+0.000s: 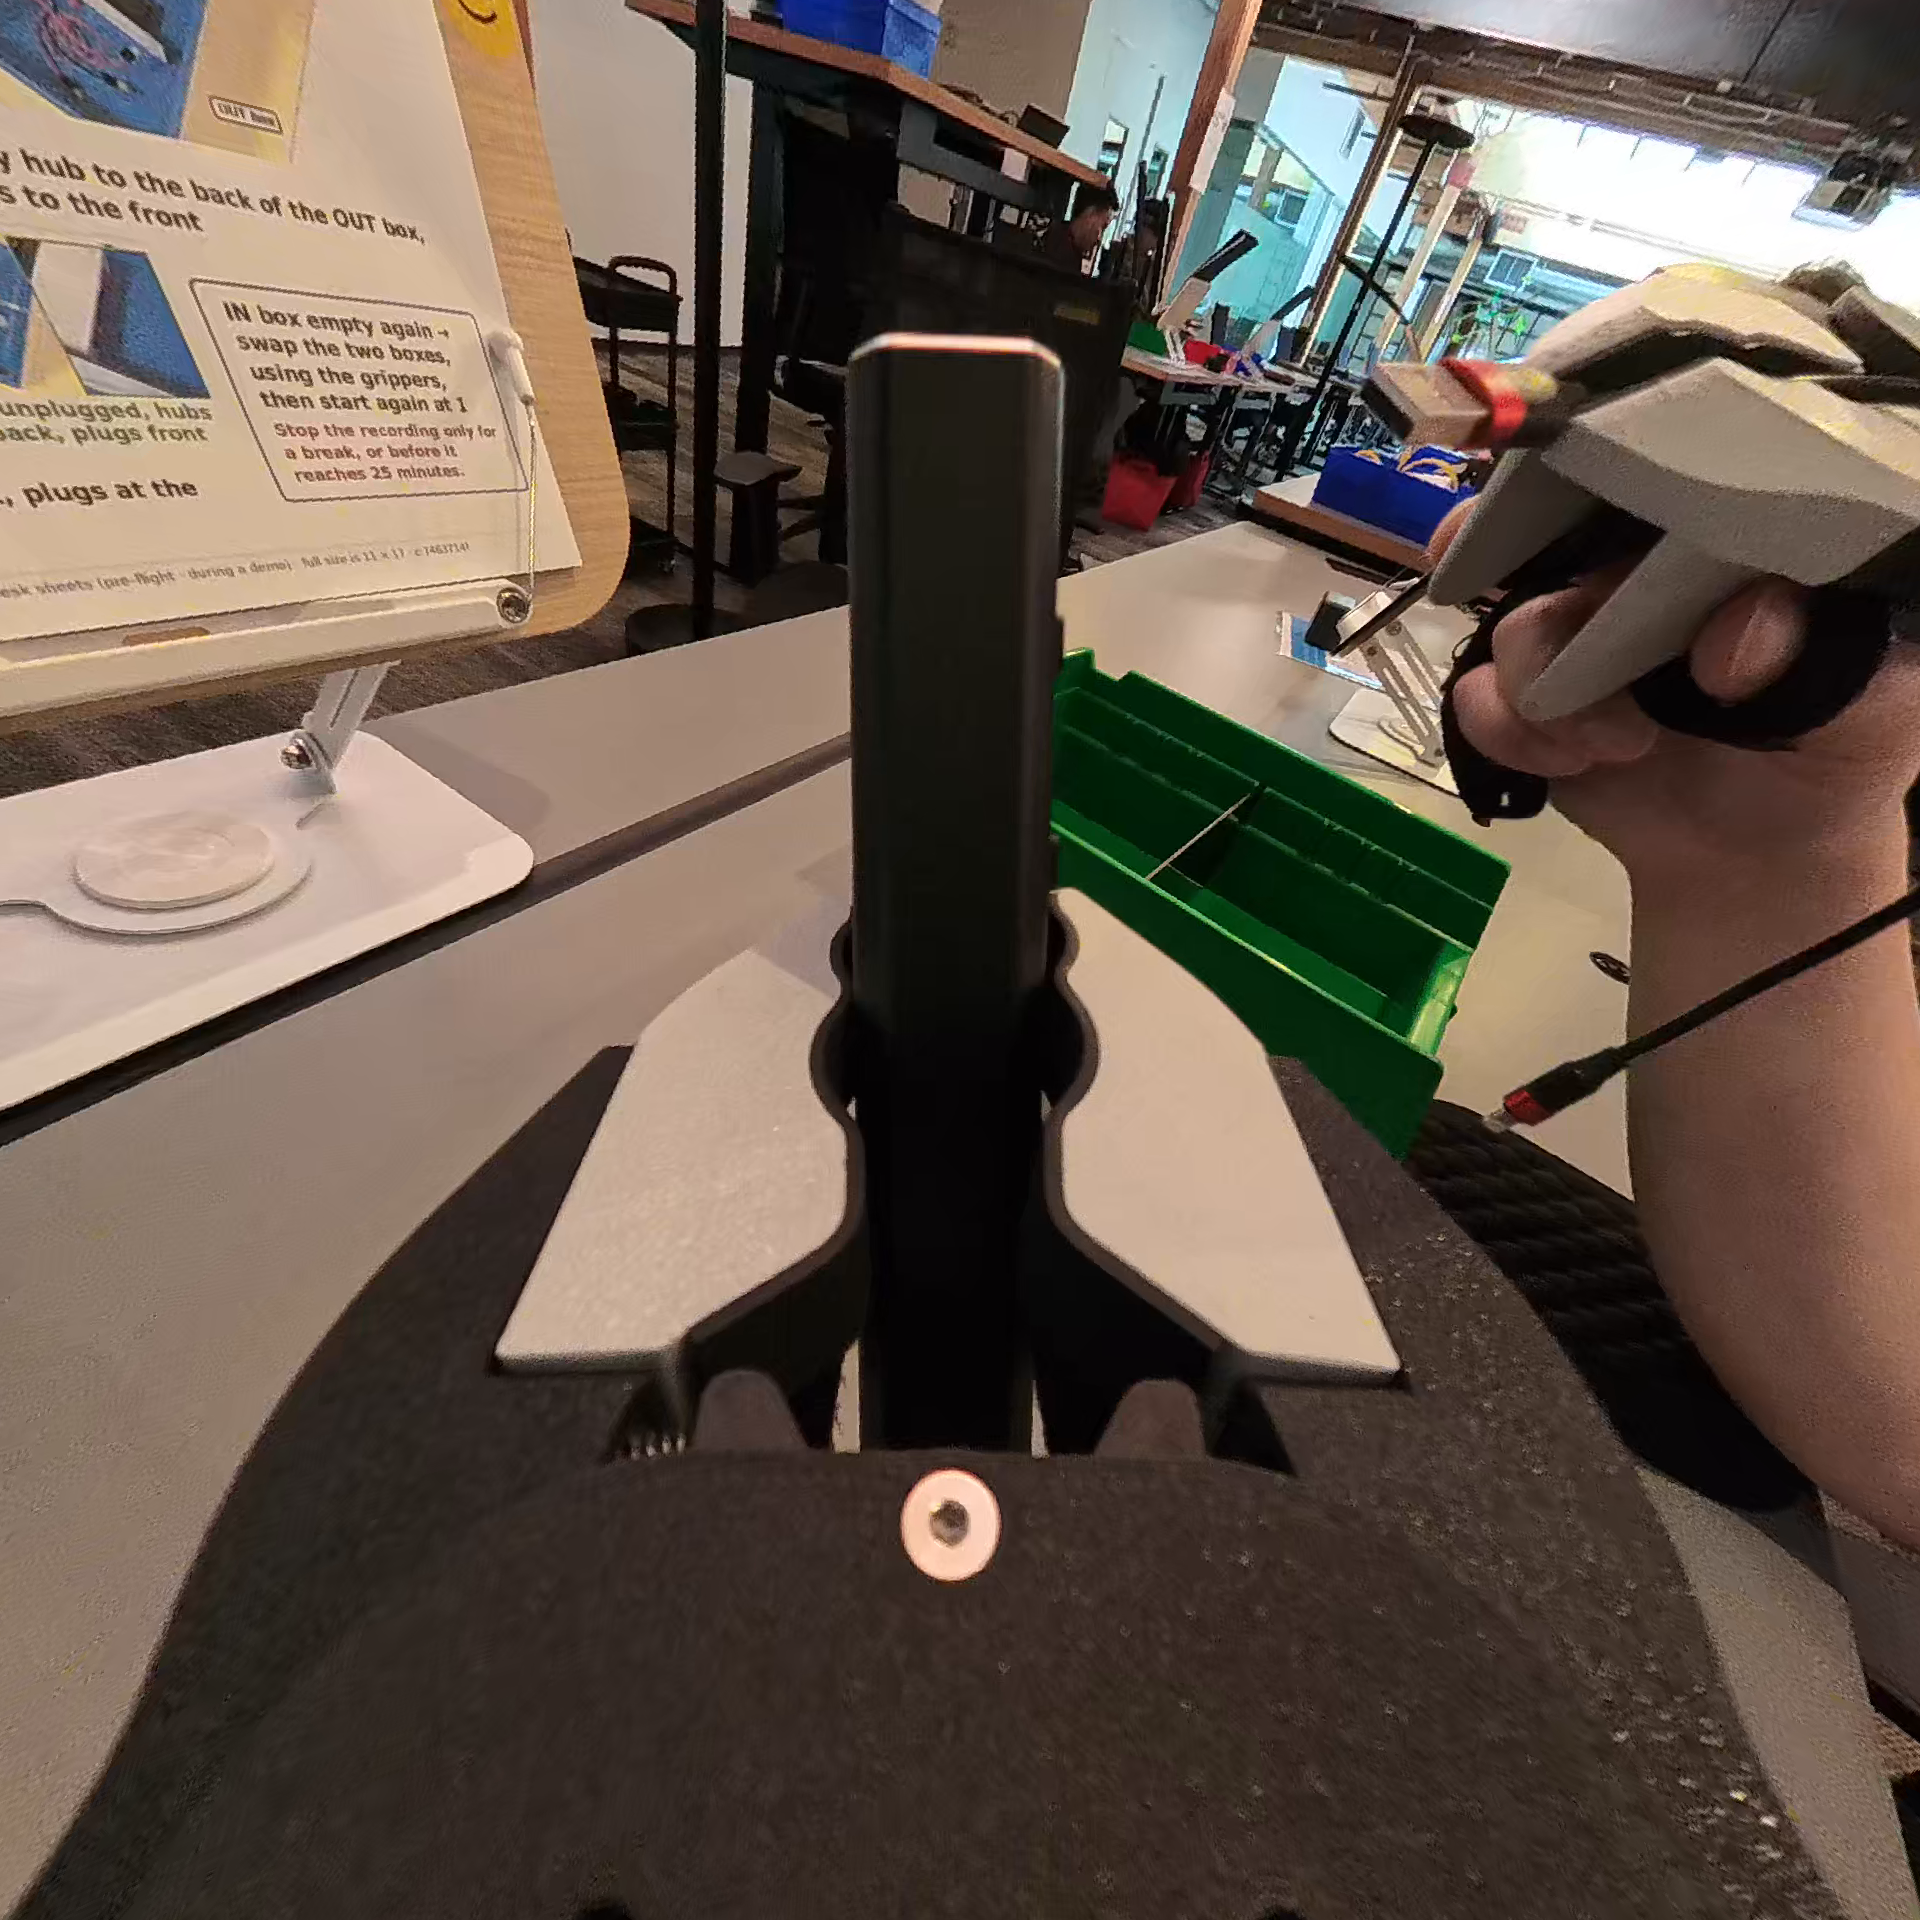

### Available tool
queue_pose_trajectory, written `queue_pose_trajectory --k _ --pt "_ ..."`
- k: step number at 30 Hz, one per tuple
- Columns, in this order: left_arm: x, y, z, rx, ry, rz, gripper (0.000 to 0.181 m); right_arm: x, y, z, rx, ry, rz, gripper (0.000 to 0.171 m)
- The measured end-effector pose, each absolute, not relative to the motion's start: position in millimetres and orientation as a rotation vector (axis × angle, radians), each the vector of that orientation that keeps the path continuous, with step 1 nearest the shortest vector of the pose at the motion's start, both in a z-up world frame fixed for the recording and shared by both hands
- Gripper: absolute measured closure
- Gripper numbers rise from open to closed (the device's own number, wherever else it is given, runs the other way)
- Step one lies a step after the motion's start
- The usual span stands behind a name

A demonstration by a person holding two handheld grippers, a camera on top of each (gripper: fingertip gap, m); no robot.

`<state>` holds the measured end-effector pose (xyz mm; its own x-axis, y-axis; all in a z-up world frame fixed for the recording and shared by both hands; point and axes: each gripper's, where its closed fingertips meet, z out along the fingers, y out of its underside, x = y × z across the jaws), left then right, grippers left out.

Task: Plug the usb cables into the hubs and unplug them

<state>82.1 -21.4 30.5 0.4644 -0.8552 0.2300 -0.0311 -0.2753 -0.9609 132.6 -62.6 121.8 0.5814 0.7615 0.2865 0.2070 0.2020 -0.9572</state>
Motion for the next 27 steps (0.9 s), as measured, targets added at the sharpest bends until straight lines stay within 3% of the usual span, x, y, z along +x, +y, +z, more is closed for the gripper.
queue_pose_trajectory --k 5,15,21,27 --pt "86 -26 25 -1.7 0.846 -0.995 0.151 136 -66 107 -1.302 -1.071 0.365 0.165" --pt "71 -34 -44 -2.115 1.138 -0.843 0.151 135 -47 58 -1.212 -1.338 -0.1 0.164" --pt "36 -47 -39 -2.236 1.269 -0.628 0.151 104 -51 41 -1.097 -1.444 -0.179 0.165" --pt "2 -56 -33 -2.349 1.266 -0.702 0.151 69 -62 39 -0.964 -1.495 -0.301 0.165"
